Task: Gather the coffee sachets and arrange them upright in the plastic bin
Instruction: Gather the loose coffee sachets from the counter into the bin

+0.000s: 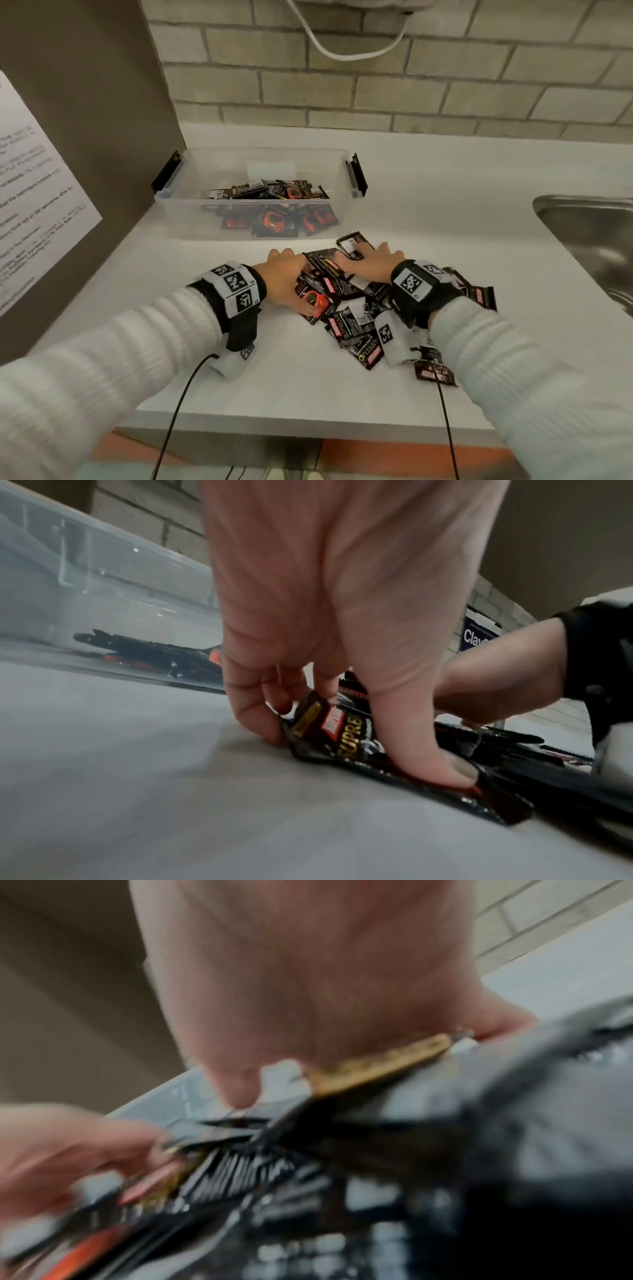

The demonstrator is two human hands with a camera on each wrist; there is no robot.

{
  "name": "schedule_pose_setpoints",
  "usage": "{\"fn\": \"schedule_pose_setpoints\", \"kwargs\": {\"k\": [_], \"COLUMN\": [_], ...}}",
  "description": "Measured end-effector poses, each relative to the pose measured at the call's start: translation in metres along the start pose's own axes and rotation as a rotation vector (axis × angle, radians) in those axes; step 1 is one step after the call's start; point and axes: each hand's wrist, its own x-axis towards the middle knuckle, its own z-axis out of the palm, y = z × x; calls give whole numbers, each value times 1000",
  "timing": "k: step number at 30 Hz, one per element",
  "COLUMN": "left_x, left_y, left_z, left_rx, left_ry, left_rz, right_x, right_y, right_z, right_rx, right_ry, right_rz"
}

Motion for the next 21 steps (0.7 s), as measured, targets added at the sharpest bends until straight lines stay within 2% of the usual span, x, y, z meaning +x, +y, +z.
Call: {"fn": "schedule_pose_setpoints", "kwargs": {"k": [3,5,7,9,12,14,21], "left_x": [3,4,4,4,5,8,6], "left_y": [0,-2,-5,-5,-7,-11,-20], "left_z": [1,4,8,8,3,4,-6], "left_rx": [-70,-129,-220,-302,-321,-289,-426], "left_ry": [17,56,114,116,98,105,295], "left_rz": [-34,-57,-86,-87,22,70,178], "right_x": [-3,-3,0,4,9,11,12], "right_y": [-12,-16,-19,-22,-22,-22,-25], "right_z": [7,10,14,16,13,11,4], "right_rx": [-12,94,292,426,512,573,783], "right_ry": [163,228,206,152,106,57,62], "right_rz": [-92,-128,-138,-141,-131,-190,-366]}}
